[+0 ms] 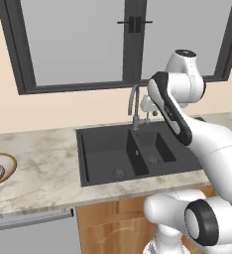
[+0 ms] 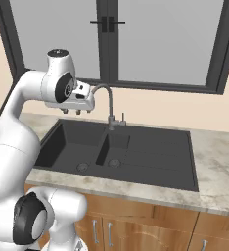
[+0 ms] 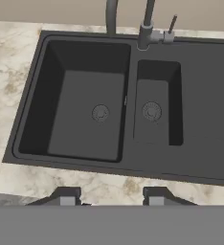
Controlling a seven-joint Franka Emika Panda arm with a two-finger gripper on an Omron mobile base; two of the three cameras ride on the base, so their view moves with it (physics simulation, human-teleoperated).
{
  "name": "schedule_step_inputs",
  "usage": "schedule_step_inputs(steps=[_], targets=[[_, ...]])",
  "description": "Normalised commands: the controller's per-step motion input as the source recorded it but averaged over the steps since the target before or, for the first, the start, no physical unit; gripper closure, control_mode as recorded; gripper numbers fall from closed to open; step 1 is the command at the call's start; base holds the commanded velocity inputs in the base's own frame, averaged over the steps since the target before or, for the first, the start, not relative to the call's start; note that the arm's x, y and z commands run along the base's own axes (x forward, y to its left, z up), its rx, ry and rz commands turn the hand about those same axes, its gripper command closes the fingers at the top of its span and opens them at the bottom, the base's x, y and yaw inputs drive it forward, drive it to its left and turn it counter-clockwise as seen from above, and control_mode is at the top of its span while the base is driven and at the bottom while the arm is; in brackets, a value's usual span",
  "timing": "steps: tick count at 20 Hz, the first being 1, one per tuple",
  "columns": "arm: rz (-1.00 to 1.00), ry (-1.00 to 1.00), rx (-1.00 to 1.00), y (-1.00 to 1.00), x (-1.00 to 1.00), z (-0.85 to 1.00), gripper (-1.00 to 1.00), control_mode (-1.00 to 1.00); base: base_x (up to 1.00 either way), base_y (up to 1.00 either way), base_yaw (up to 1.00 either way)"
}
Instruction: Place the bowl with donut and the cupcake onto the tray.
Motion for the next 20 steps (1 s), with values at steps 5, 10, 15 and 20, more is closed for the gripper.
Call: schedule_step_inputs(steps=[5,10,15,20], targets=[[0.03,0.0,0.0,0.0,-0.36,0.0,-1.0,-1.0,0.0,0.0,0.0],[0.01,0.0,0.0,0.08,-0.72,0.0,-1.0,-1.0,0.0,0.0,0.0],[0.0,0.0,0.0,0.0,-0.29,0.0,-1.0,-1.0,0.0,0.0,0.0],[0.0,0.0,0.0,0.0,0.0,0.0,-1.0,-1.0,0.0,0.0,0.0]])
